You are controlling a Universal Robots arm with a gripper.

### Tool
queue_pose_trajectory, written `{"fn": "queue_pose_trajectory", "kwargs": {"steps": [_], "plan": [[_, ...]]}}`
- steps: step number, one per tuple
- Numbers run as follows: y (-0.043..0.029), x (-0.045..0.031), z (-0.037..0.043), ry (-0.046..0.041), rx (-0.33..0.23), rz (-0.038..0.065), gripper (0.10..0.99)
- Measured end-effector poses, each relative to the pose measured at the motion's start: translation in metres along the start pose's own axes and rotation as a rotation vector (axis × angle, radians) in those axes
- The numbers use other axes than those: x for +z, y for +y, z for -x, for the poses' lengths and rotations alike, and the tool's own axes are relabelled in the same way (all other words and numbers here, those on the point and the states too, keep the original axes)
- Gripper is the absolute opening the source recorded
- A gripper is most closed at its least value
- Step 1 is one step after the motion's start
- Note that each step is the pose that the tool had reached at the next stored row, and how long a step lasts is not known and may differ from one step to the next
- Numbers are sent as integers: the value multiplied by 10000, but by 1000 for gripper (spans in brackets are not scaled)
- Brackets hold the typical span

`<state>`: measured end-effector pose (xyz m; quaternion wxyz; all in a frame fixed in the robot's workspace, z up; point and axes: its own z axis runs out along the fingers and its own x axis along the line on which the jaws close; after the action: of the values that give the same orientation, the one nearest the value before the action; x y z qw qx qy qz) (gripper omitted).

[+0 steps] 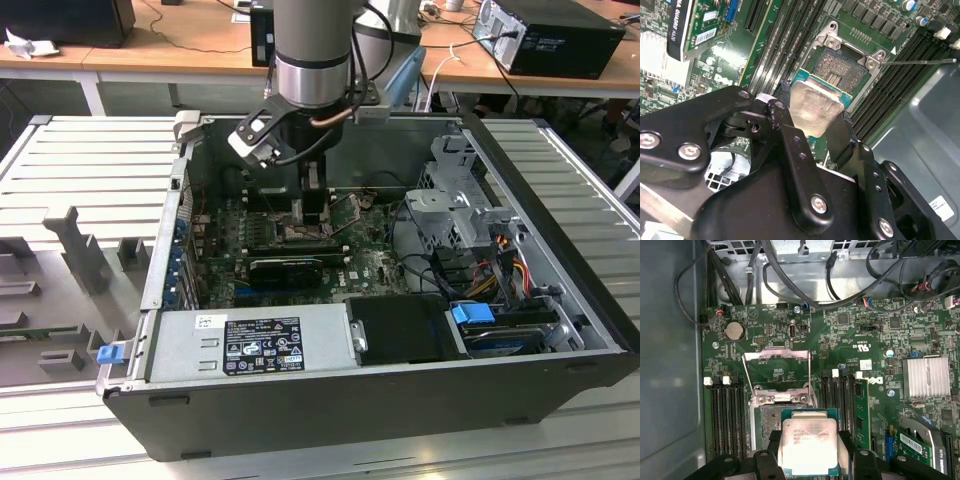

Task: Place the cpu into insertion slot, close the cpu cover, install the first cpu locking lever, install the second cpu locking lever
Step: 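Place the cpu into insertion slot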

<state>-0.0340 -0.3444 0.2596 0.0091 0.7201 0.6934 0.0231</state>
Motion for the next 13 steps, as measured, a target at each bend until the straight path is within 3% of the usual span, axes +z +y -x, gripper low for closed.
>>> {"fn": "queue_pose_trajectory", "kwargs": {"steps": [3, 10, 13], "plan": [[-1, 40, -5, 22, -491, -9, 525], [-14, 171, -88, 34, -534, -10, 525], [-61, 233, -115, 37, -534, -11, 525]]}}
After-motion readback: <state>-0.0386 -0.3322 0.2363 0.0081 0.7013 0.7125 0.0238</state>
